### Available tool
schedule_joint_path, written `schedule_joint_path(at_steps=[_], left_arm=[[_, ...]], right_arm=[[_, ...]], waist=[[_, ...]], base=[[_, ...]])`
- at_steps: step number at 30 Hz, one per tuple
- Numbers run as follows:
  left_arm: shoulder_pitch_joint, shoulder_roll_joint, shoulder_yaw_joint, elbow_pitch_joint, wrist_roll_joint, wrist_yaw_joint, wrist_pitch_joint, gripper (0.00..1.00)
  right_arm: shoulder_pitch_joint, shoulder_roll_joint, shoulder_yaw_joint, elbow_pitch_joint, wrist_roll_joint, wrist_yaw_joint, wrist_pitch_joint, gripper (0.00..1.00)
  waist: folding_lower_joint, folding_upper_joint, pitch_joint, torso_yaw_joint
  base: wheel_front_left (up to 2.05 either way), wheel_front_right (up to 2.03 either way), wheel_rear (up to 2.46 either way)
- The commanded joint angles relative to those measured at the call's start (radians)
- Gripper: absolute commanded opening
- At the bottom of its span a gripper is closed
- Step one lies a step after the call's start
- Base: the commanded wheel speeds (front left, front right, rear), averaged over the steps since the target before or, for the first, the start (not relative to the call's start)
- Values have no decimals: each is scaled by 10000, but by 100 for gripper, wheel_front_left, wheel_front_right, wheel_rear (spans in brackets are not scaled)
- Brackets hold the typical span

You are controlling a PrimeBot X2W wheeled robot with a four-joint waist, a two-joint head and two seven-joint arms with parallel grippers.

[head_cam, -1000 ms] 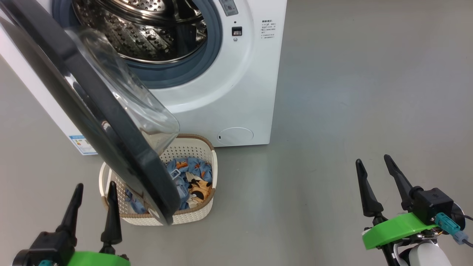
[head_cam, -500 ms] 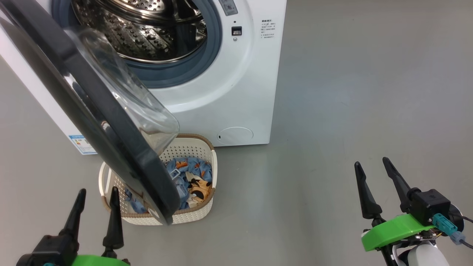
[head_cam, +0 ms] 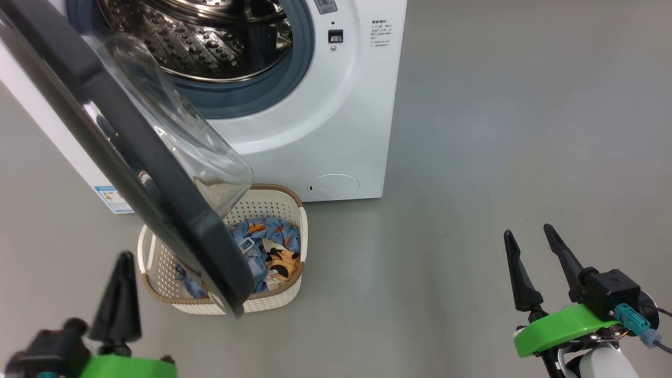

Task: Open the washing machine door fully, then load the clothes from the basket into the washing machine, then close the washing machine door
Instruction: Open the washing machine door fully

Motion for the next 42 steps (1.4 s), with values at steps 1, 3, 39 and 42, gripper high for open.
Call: schedule_joint_path(at_steps=[1,3,39,42], left_arm=[[-521,167,469,-615,-188,-5,-65,0],[-790,167,678,-1329,-427,-7,-65,0],[-1143,260,-4050,-3262,7,-26,-65,0],[-1036,255,-4097,-2695,-68,-26,-65,0]], right_arm=[[-144,19,214,-271,65,27,-74,100],[-146,20,194,-280,75,27,-74,100],[-225,20,329,-90,262,27,-74,100],[-231,20,348,-60,270,27,-74,100]], waist=[[0,0,34,-10],[0,0,61,-11],[0,0,229,-146],[0,0,243,-171]], base=[[0,0,0],[0,0,0],[0,0,0],[0,0,0]])
